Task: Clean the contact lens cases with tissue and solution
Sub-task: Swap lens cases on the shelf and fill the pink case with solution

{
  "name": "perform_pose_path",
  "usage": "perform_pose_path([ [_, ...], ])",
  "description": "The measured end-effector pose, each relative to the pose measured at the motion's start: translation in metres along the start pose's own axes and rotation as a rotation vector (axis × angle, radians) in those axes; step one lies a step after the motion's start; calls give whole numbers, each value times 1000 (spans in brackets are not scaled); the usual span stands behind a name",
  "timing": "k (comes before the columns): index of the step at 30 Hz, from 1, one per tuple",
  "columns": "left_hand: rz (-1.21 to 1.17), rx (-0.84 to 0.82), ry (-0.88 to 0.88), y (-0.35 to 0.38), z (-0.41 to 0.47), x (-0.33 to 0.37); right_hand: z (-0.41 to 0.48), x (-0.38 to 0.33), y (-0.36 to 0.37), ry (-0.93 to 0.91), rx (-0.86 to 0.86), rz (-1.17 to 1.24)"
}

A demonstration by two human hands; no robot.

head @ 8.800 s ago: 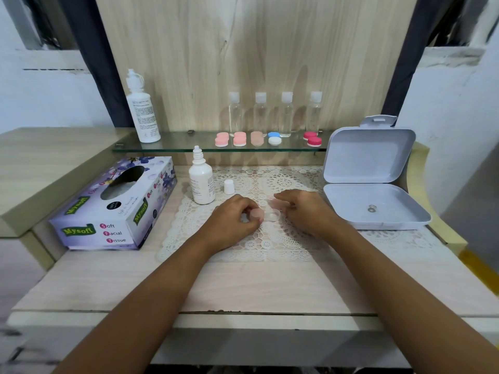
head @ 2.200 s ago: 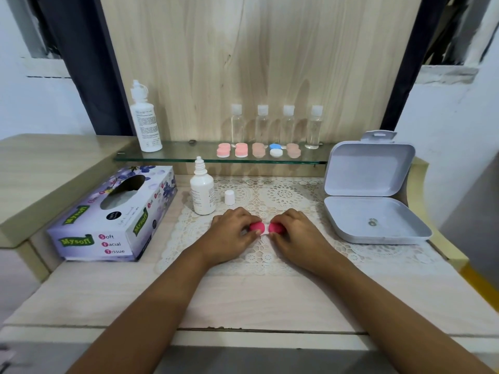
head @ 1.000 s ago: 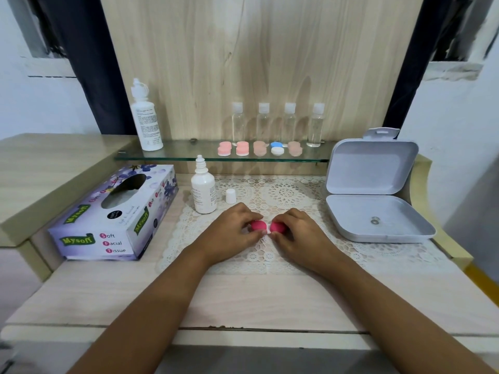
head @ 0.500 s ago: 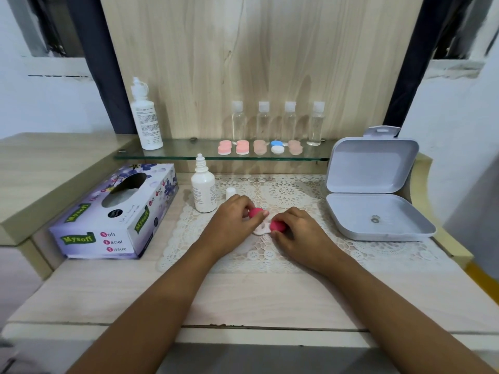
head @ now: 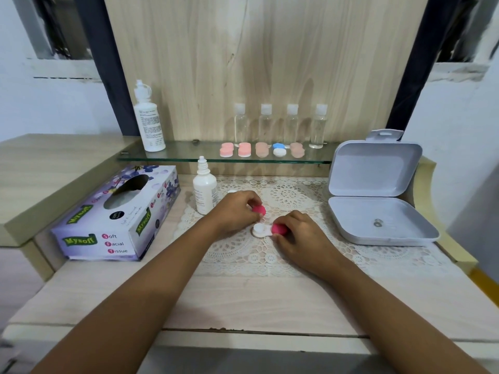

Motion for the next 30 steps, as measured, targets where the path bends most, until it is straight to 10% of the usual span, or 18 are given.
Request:
perform_pose_path([
  [30,80,78,165,13,-40,4,2,8,-1,114,17,63],
])
Point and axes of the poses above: each hand's wrist, its own z-axis towards the middle knuckle, its own y-axis out of the palm, x = y × z, the point moved 8 cm from there along z, towards the middle knuckle, and after that the axes turned 4 degrees about -x, right-handed, at the moved point
